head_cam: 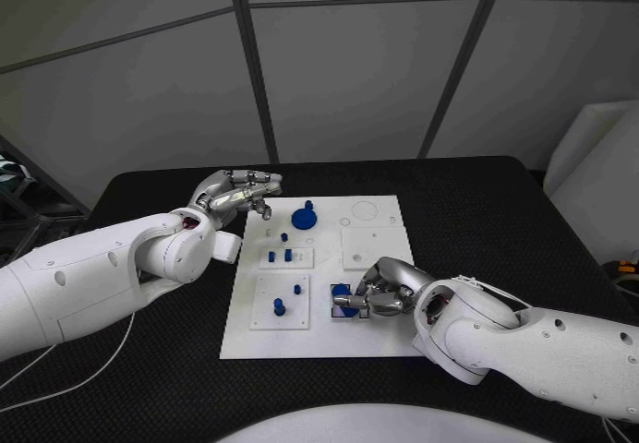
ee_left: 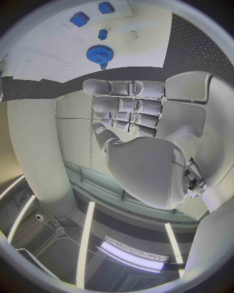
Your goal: Assemble the parts on the task board
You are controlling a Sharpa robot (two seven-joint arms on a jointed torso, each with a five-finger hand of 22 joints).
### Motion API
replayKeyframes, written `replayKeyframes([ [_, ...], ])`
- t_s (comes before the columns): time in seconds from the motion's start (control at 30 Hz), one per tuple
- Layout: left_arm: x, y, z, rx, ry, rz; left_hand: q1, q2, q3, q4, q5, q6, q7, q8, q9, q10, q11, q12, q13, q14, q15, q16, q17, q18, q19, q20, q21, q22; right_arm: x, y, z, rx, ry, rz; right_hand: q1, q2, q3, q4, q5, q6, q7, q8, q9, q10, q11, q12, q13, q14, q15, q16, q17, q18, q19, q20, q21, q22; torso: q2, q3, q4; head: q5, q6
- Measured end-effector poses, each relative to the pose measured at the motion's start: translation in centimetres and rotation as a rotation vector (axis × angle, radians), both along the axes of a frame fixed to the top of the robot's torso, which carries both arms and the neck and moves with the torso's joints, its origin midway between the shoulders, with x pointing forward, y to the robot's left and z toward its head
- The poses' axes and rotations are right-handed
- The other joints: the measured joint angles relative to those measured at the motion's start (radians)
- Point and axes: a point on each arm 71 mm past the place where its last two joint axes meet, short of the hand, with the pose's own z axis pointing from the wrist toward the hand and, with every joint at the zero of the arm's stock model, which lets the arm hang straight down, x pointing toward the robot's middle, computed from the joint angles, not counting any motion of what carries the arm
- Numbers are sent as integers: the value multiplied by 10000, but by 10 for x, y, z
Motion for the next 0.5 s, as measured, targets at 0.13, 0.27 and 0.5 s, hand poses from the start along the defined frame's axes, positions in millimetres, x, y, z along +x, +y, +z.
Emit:
replayKeyframes([
  [0.13, 0, 0, 0, 4, 5, 5, 0, 0, 0, 0, 0, 0, 0, 0, 0, 1, 0, 0, 0, 0, 0, 0, -3, 0, 0, 0, -3, -8, 0, 0, 0, 4, -29, 20, -551, -153, 270, 3, -193, 0, 0, 40, 115, 0, 0, 0, 57, 0, 0, 0, 6, 0, 0, 0, 0, 0, 2, 2, -2, -7, 7],
  [0.27, 0, 0, 0, 9, 12, 10, 0, 0, 0, 0, 0, 0, 0, 0, 0, 1, 1, 0, 0, 0, 0, 0, -12, 0, 0, 0, -38, -25, -1, 1, 1, 26, -80, 66, -937, -168, 365, 12, -279, 0, 0, 66, 199, 0, 0, -50, 91, 0, 0, 0, 20, 0, 0, 0, 0, 0, 6, 3, -6, -13, 24],
  [0.5, 0, 1, 0, 15, 22, 17, 0, 0, 0, 0, 0, 0, 0, 0, 0, 2, 1, 0, 0, 0, 0, 0, -12, 1, 0, 0, -38, -25, -3, 0, 4, 49, -202, 135, -691, 10, 656, -30, 286, -1, 0, 108, 349, 54, -54, -50, 216, 0, 0, 0, 19, 1, 37, -37, 0, 0, 7, 3, -7, -23, 28],
])
